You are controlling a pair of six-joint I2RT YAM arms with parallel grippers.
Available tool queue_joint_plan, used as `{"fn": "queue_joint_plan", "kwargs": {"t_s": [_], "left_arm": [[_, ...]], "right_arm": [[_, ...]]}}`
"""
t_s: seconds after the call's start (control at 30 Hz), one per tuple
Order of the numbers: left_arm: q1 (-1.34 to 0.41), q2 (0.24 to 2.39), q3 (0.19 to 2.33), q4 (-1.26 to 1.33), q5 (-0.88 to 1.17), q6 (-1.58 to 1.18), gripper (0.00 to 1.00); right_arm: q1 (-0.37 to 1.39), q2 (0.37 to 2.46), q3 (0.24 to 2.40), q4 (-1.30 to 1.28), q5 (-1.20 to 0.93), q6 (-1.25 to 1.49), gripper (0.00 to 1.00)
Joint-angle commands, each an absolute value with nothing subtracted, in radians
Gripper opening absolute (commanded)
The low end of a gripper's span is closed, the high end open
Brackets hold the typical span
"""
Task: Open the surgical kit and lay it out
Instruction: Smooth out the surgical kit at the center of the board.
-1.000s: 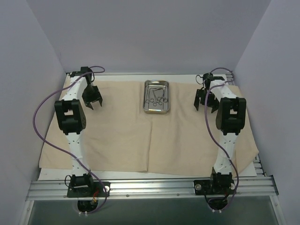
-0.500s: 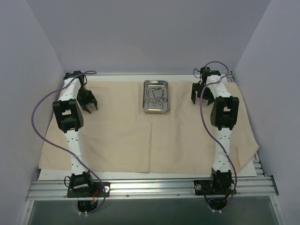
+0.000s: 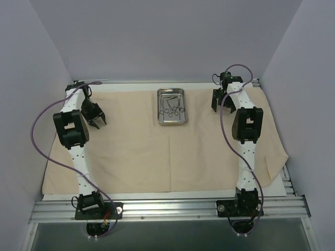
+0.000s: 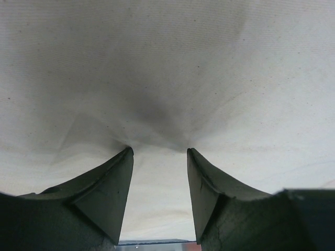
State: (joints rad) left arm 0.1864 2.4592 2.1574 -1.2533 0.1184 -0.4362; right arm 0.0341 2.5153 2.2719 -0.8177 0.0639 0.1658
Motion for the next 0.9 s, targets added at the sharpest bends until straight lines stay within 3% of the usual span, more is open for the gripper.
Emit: {"fn": "queue_joint_plan", "kwargs": {"t_s": [0.0, 0.17, 0.23, 0.37, 0.4, 0.5, 0.87], "left_arm": [[0.206, 2.430, 2.108, -1.181, 0.072, -0.407, 0.56], [0.176, 2.347, 2.112, -1.178, 0.112, -0.396, 0.56], [0.158, 2.326, 2.109, -1.183, 0.123, -0.393, 0.56], [0.132, 2.299, 2.063, -1.164, 0.141, -0.382, 0.56], [0.129, 2.296, 2.051, -1.160, 0.152, -0.383, 0.56], [0.123, 2.283, 2.002, -1.138, 0.163, -0.388, 0.54], [0.117, 2.189, 1.816, -1.065, 0.241, -0.422, 0.54]], "right_arm": [[0.035, 2.444, 2.227, -0.808, 0.257, 0.215, 0.83], [0.011, 2.151, 2.024, -0.799, 0.409, 0.307, 0.79], [0.005, 2.017, 1.849, -0.785, 0.448, 0.319, 0.77], [-0.067, 1.843, 1.532, -0.721, 0.479, 0.341, 0.55], [-0.089, 1.804, 1.425, -0.709, 0.447, 0.331, 0.33], [-0.164, 1.802, 1.310, -0.693, 0.417, 0.283, 0.00], [-0.173, 1.922, 1.258, -0.695, 0.517, 0.144, 0.00]]}}
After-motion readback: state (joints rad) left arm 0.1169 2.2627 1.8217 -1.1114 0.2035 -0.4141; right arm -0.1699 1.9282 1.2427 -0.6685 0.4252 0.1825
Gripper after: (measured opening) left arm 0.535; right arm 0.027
